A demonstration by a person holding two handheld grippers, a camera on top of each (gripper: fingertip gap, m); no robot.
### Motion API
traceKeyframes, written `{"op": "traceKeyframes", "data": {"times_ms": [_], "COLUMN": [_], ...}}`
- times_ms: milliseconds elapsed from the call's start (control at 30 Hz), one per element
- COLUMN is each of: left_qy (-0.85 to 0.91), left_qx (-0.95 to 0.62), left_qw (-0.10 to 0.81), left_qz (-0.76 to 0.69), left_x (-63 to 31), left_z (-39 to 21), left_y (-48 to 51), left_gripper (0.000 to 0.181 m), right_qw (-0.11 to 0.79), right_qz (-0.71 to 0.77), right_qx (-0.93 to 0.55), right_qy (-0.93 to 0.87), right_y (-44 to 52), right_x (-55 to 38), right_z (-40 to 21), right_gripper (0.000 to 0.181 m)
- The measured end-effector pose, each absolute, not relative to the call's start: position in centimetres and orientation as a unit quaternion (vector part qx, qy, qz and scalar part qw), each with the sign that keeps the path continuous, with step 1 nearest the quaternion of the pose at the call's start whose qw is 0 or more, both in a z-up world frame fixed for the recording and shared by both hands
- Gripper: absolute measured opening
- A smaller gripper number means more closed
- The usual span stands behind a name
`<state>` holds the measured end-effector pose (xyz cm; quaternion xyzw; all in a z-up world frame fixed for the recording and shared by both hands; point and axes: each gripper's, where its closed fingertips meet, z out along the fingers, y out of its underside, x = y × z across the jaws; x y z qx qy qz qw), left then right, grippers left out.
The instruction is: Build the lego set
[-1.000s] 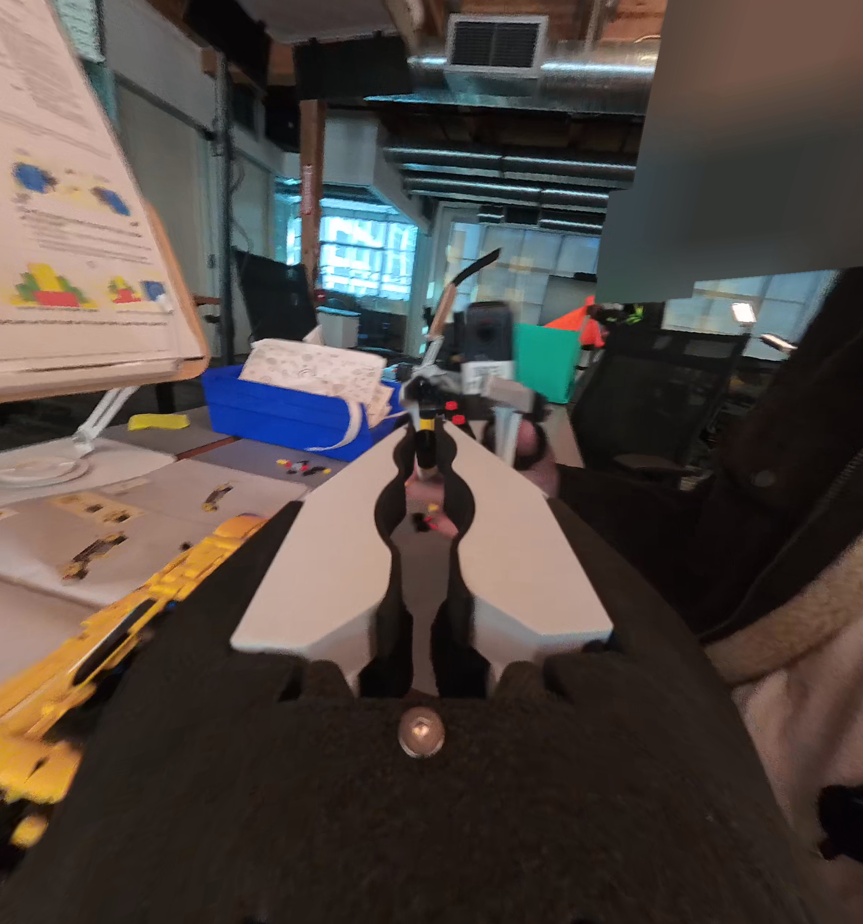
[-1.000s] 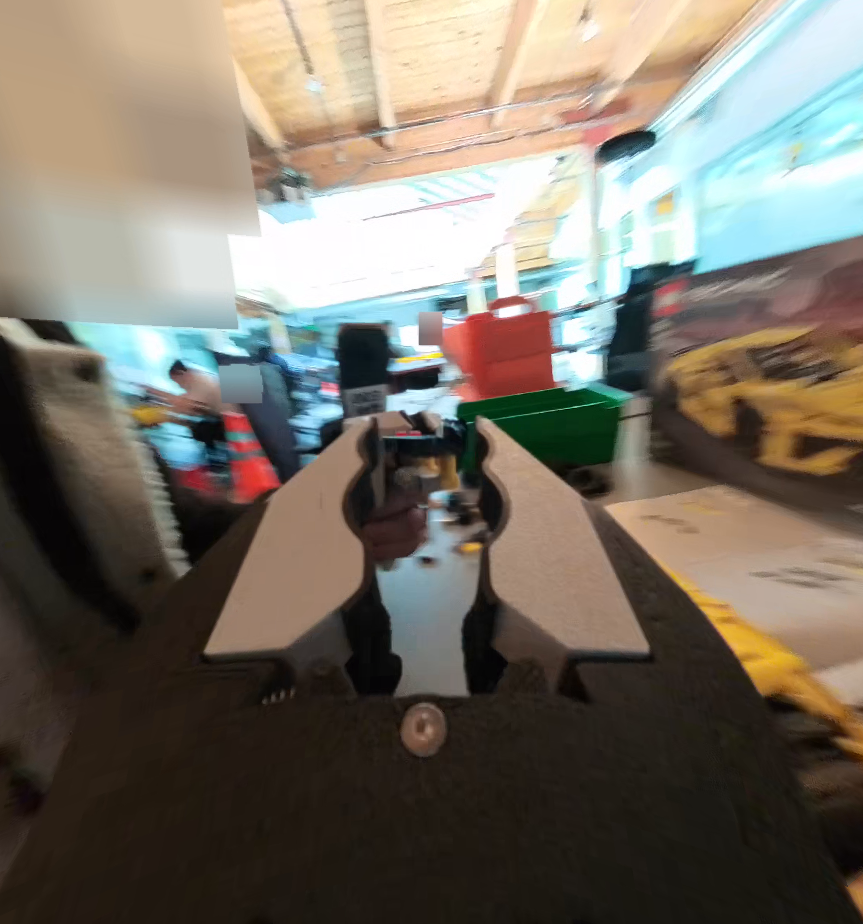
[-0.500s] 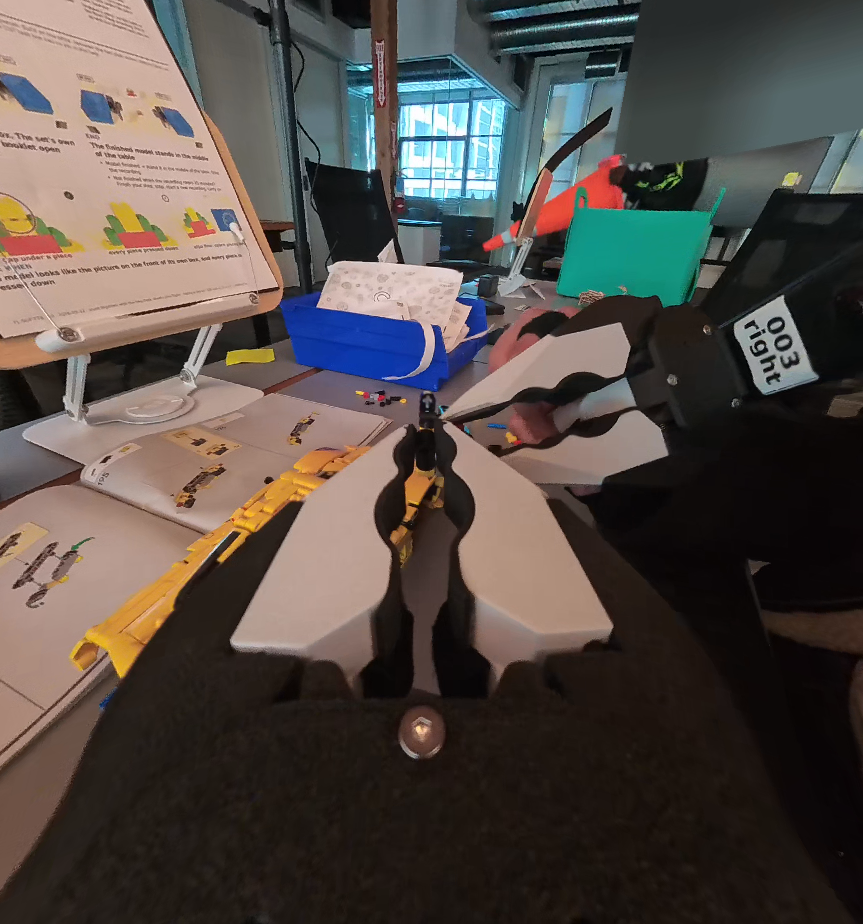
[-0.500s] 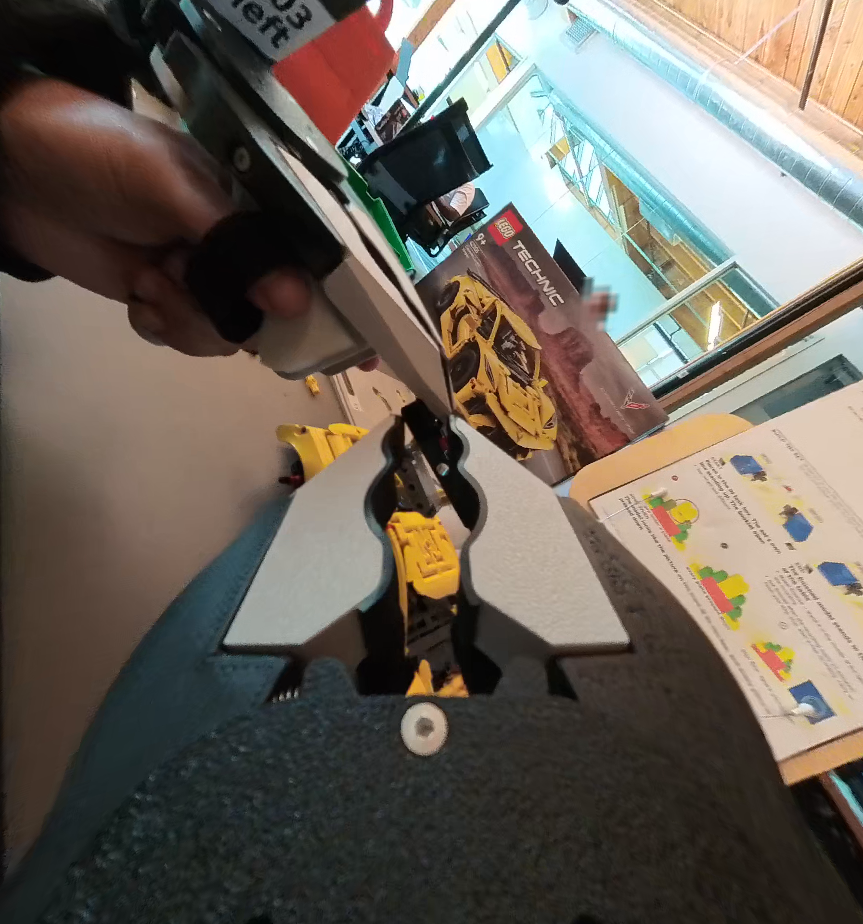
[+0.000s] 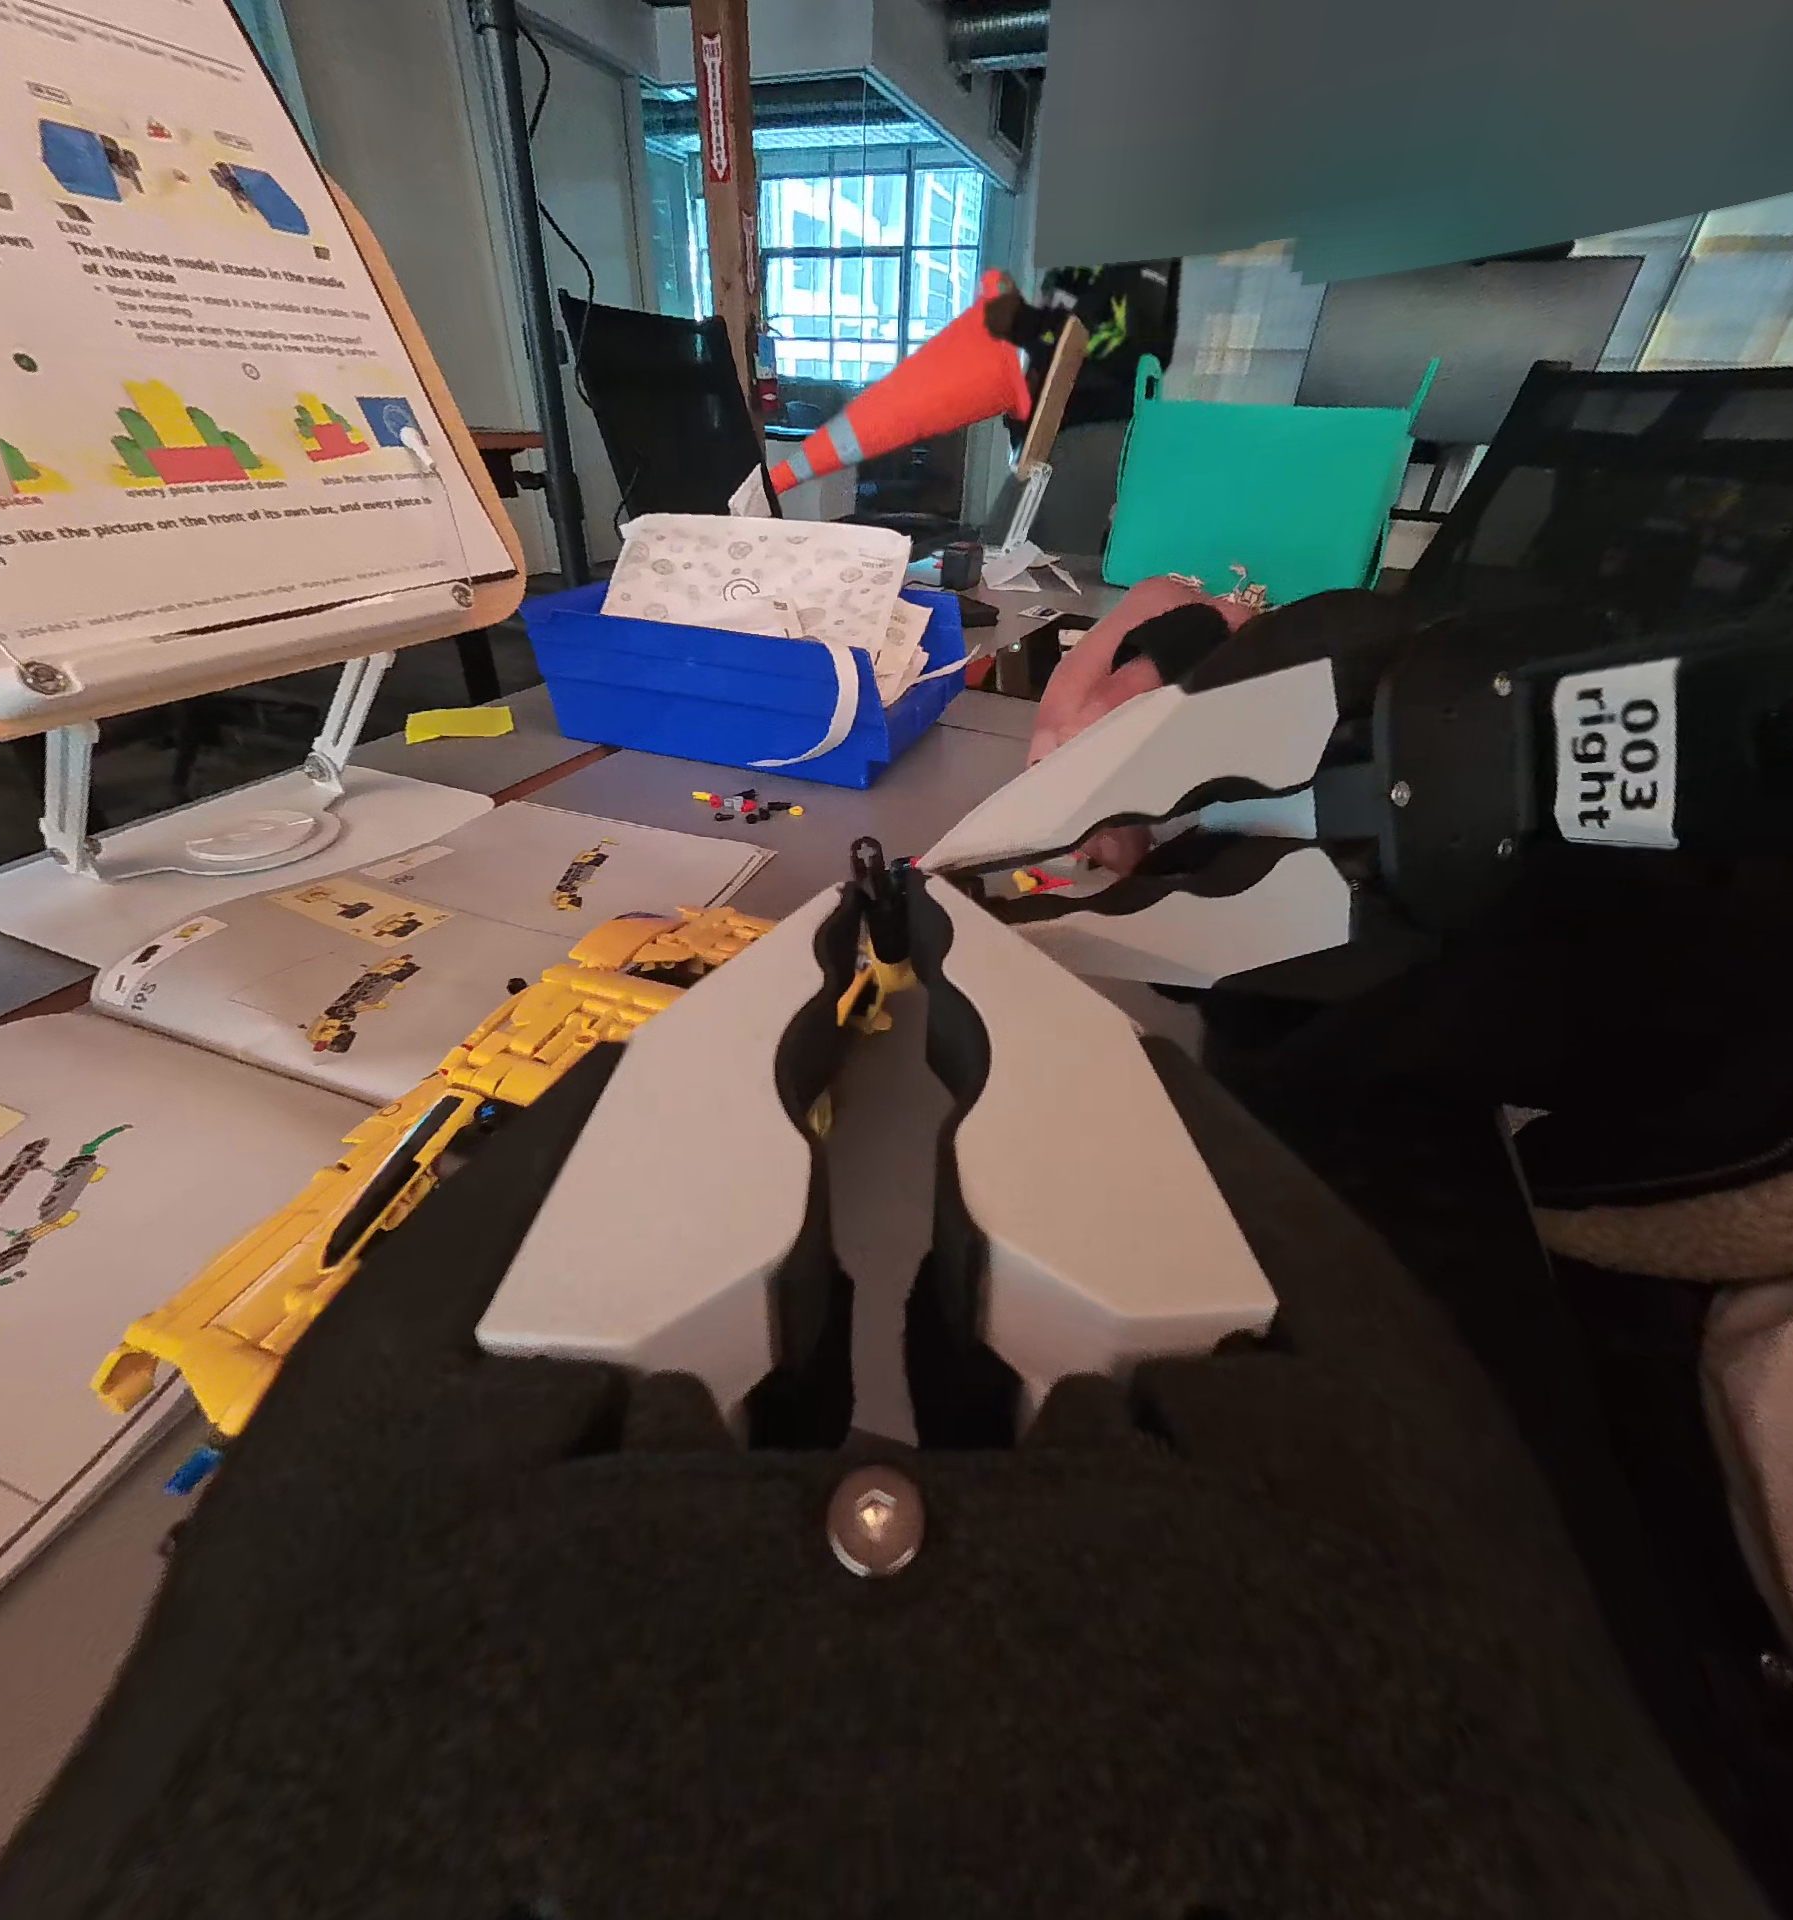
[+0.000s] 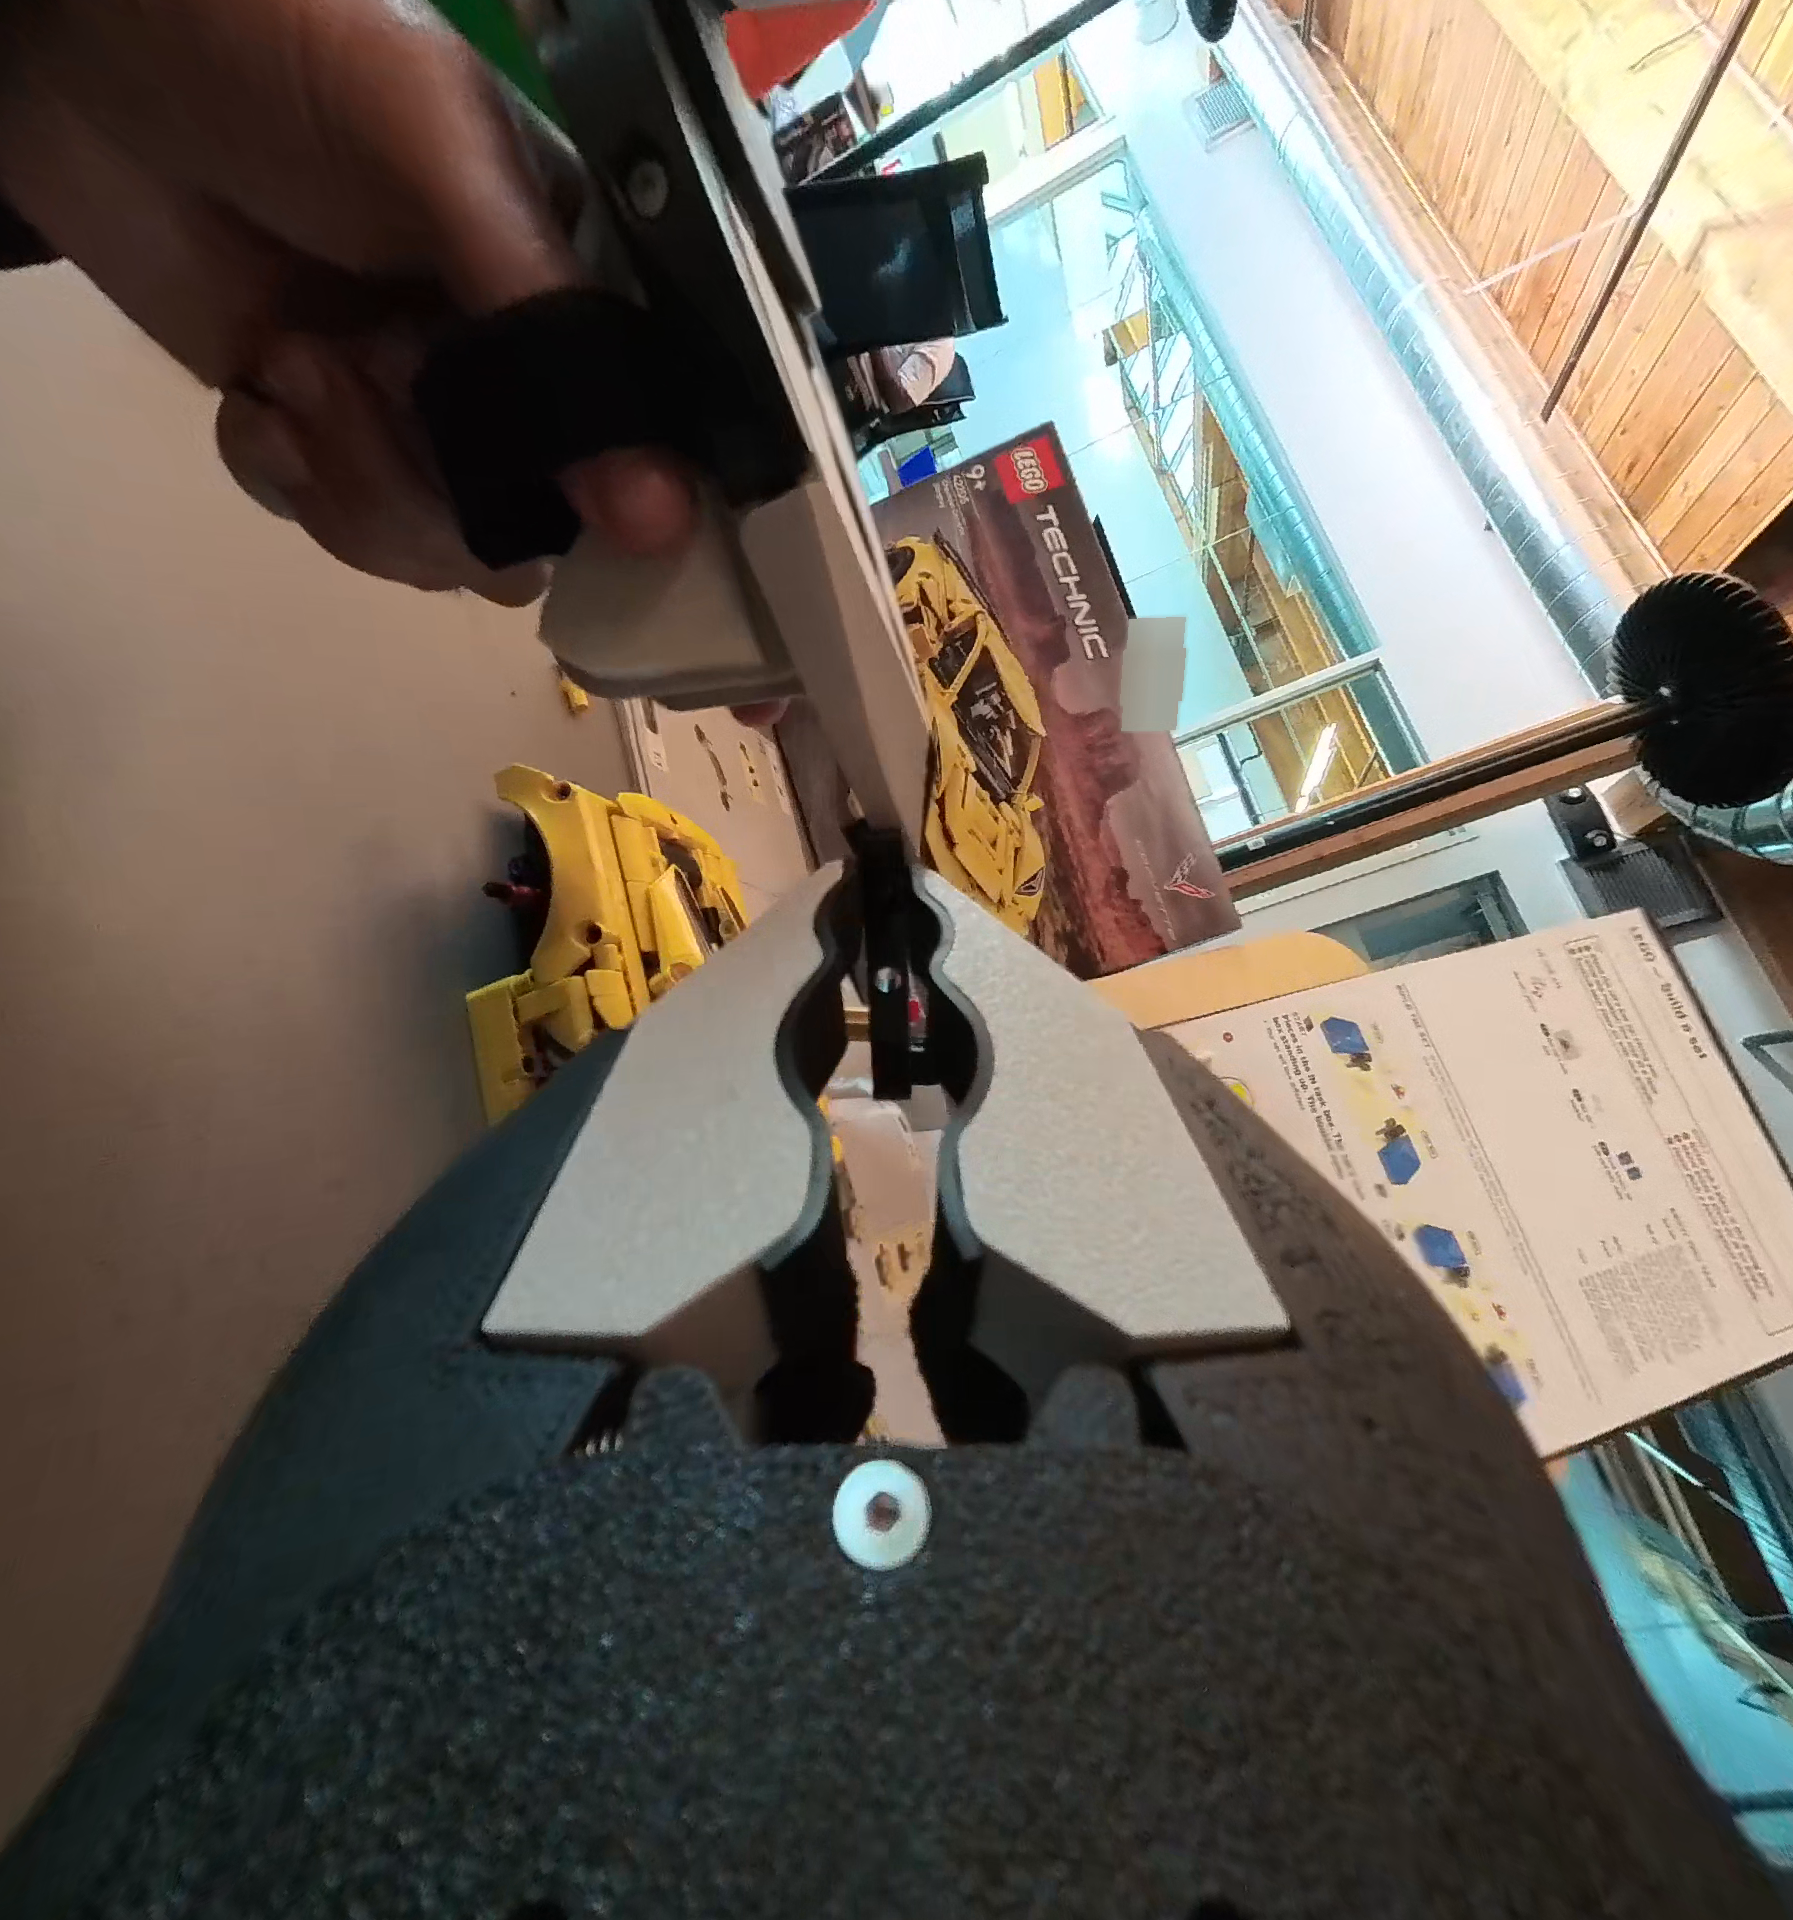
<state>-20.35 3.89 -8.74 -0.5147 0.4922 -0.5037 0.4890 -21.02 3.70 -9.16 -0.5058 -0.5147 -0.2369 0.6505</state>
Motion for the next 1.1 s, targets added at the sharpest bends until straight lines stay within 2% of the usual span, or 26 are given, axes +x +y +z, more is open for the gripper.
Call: {"op": "traceKeyframes", "data": {"times_ms": [333, 667, 967, 1067, 1100], "left_qy": [0.504, 0.509, 0.502, 0.513, 0.515], "left_qx": [-0.517, -0.501, -0.495, -0.48, -0.475], "left_qw": [0.494, 0.536, 0.54, 0.535, 0.533], "left_qz": [-0.485, -0.45, -0.46, -0.469, -0.474], "left_x": [-20.5, -20.7, -20.7, -20.8, -20.8], "left_z": [-9.2, -8.5, -8.2, -8.1, -8.1], "left_y": [4.0, 4.1, 3.9, 3.5, 3.4], "left_gripper": [0.007, 0.006, 0.007, 0.006, 0.006], "right_qw": [0.652, 0.661, 0.673, 0.672, 0.665], "right_qz": [-0.242, -0.129, -0.115, -0.057, -0.01], "right_qx": [-0.502, -0.571, -0.576, -0.589, -0.596], "right_qy": [-0.514, -0.47, -0.449, -0.444, -0.451], "right_y": [3.9, 4.2, 4.4, 3.7, 3.2], "right_x": [-20.9, -20.8, -21.0, -21.1, -21.3], "right_z": [-9.3, -9.1, -8.8, -8.6, -8.6], "right_gripper": [0.006, 0.007, 0.007, 0.009, 0.015]}}
